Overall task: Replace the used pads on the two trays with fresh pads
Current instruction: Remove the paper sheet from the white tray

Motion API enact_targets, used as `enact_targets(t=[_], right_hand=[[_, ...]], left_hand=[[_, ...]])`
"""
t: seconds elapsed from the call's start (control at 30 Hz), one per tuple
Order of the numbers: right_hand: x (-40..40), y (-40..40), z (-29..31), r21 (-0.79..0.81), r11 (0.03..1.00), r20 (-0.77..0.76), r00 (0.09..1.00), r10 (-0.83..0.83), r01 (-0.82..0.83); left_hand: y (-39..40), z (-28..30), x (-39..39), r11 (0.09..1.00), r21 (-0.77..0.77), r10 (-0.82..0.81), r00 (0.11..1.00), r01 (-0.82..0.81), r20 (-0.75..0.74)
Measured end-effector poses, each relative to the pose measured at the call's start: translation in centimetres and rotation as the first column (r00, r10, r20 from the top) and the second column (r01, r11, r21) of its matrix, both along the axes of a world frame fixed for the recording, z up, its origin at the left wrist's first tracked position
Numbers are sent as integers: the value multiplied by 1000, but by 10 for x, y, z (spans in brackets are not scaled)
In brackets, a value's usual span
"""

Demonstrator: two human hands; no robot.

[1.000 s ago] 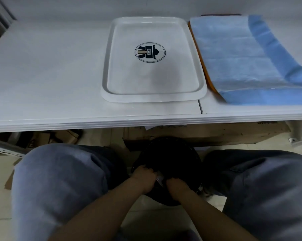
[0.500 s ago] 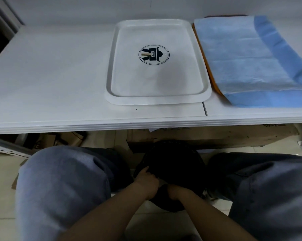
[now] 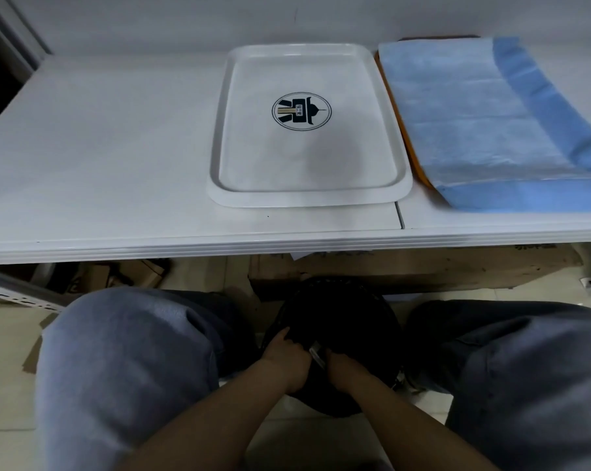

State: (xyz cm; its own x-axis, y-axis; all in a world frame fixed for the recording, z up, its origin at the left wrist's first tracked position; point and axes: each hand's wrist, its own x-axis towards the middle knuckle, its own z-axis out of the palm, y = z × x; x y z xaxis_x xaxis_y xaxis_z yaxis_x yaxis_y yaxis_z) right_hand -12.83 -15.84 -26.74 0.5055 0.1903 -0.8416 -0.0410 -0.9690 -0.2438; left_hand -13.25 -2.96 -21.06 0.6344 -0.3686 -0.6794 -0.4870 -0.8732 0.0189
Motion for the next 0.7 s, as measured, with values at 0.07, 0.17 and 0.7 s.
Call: enact_targets(t=[0.07,0.17,0.7], right_hand=[[0,3,-5,-26,997,8,997,78,-78],[2,7,-9,-53,984,82,982,171,-167],[3,5,-6,-166,979,292,942,165,-120]], left_hand=[[2,0,0,1000,3,-2,1000,2,7],[4,-1,0,999,15,-31,999,31,7],[10,9,-4,987,69,-138,988,143,-70]])
